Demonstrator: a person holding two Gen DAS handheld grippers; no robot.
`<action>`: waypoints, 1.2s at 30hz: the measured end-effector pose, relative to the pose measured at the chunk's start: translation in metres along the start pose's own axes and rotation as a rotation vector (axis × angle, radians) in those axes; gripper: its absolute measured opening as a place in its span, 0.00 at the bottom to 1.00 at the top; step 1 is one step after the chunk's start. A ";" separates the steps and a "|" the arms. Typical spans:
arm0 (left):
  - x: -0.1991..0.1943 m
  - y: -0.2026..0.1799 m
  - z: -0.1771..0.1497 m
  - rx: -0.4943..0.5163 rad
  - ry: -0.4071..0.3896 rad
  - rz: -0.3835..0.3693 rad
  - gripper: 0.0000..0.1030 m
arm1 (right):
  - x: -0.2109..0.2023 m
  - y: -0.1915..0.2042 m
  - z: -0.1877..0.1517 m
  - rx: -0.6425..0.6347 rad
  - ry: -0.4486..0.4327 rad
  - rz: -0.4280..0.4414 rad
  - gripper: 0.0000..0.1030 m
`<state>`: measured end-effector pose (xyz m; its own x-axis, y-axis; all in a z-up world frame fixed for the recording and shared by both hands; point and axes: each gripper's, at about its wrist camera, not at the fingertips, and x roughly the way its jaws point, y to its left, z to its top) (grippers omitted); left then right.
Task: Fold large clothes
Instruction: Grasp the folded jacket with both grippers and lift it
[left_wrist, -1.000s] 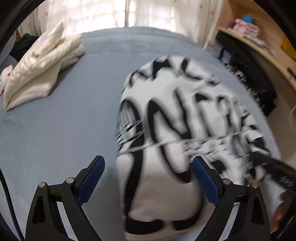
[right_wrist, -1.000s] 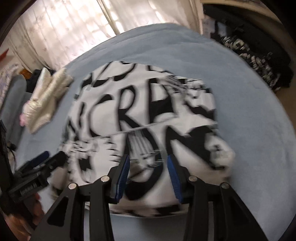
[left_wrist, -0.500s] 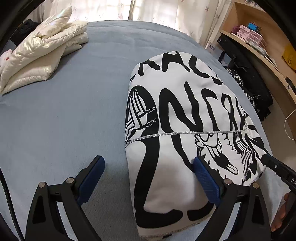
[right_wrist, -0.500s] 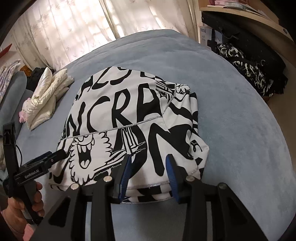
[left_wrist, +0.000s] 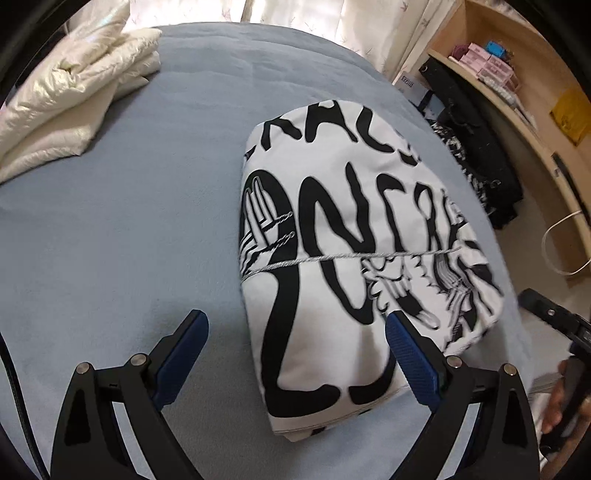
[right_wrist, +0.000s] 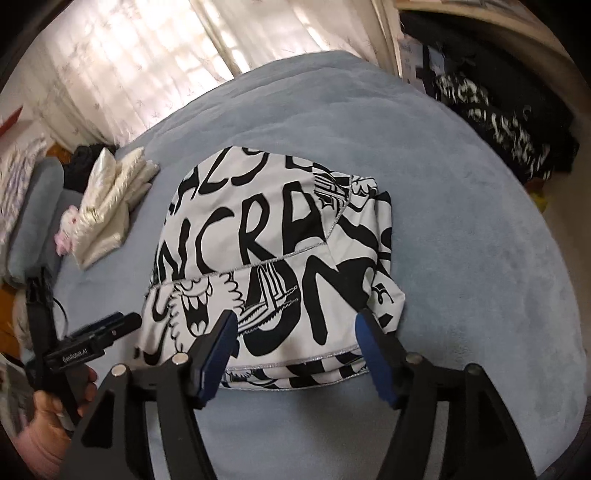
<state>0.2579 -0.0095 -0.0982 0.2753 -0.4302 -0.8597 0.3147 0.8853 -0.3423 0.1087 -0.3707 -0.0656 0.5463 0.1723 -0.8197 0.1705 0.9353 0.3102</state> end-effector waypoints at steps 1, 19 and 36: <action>0.000 0.001 0.002 -0.008 0.008 -0.022 0.93 | 0.001 -0.007 0.005 0.025 0.013 0.014 0.65; 0.076 0.020 0.023 -0.104 0.152 -0.226 0.93 | 0.104 -0.098 0.035 0.213 0.224 0.226 0.72; 0.106 0.010 0.047 -0.049 0.163 -0.262 0.95 | 0.141 -0.059 0.048 0.119 0.169 0.407 0.47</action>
<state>0.3327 -0.0542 -0.1751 0.0402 -0.6147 -0.7878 0.3103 0.7571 -0.5749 0.2152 -0.4168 -0.1761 0.4484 0.5760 -0.6835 0.0684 0.7403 0.6687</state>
